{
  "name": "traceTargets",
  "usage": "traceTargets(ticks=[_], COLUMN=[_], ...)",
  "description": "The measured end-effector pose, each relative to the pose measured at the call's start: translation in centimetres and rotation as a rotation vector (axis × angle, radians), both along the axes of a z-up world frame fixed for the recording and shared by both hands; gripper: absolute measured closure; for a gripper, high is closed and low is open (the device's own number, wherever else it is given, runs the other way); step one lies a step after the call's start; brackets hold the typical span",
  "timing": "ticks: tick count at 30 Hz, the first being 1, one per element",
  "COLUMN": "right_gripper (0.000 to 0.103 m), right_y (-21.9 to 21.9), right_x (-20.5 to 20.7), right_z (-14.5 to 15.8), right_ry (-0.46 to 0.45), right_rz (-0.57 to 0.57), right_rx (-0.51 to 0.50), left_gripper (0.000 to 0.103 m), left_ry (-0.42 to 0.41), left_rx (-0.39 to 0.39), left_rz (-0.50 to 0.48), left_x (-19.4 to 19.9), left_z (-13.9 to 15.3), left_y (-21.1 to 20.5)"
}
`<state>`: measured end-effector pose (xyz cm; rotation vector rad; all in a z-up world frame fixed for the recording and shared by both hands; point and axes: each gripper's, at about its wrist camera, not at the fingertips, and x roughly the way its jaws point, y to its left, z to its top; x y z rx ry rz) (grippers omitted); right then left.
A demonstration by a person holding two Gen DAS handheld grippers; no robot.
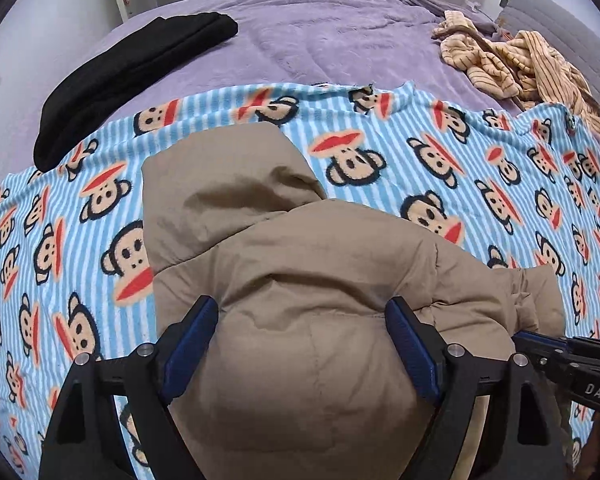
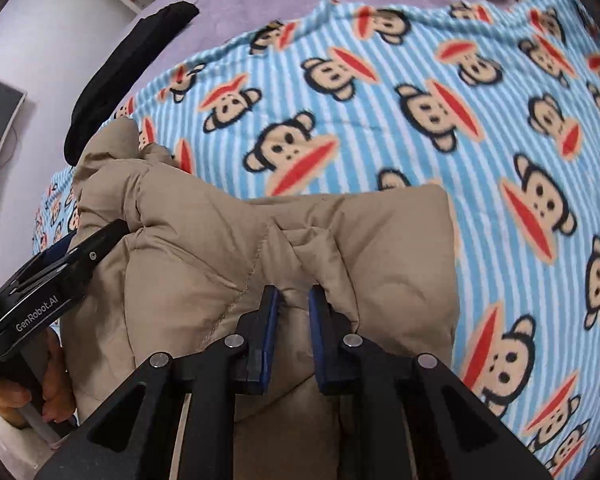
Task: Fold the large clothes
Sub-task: 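Press the folded jacket flat with both tools and release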
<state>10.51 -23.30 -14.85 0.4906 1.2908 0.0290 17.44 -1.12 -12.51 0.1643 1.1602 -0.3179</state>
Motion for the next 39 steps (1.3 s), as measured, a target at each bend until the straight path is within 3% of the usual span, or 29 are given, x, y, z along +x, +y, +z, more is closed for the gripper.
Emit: traceTargets(ticks=[3, 10, 13, 17, 24, 32, 36, 38, 39], right_gripper=[0.088, 0.085, 0.083, 0.083, 0.082, 0.082, 0.082, 0.082, 0.082], right_y=[-0.9, 1.0, 2.2, 1.8, 2.5, 3.5, 3.8, 3.8, 3.8], right_x=[-1.3, -6.9, -9.0, -10.4, -11.1, -12.9, -14.2, -14.8, -15.0], right_z=[1.1, 6.1, 5.8, 4.4, 2.8, 5.9, 7.2, 7.6, 7.8], right_ry=[0.01, -0.034, 0.005, 0.044, 0.078, 0.065, 0.068, 0.075, 0.077], right_rz=[-0.015, 0.061, 0.101, 0.041, 0.026, 0.016, 0.003, -0.01, -0.016], right_rx=[0.034, -0.051, -0.064, -0.013, -0.021, -0.073, -0.08, -0.078, -0.074], left_gripper=[0.017, 0.017, 0.017, 0.017, 0.017, 0.017, 0.017, 0.001, 0.0], left_ry=[0.008, 0.029, 0.041, 0.009, 0.11, 0.095, 0.073, 0.066, 0.054], left_rx=[-0.007, -0.008, -0.041, -0.031, 0.003, 0.035, 0.013, 0.003, 0.004], left_rz=[0.004, 0.032, 0.048, 0.062, 0.077, 0.06, 0.071, 0.076, 0.085], left_x=[0.0, 0.2, -0.7, -4.2, -10.9, -13.5, -14.0, -14.2, -14.4], left_z=[0.0, 0.3, 2.1, 4.2, 2.7, 5.3, 7.0, 7.7, 8.2], left_y=[0.4, 0.9, 2.5, 5.4, 8.0, 8.7, 9.7, 10.1, 10.4])
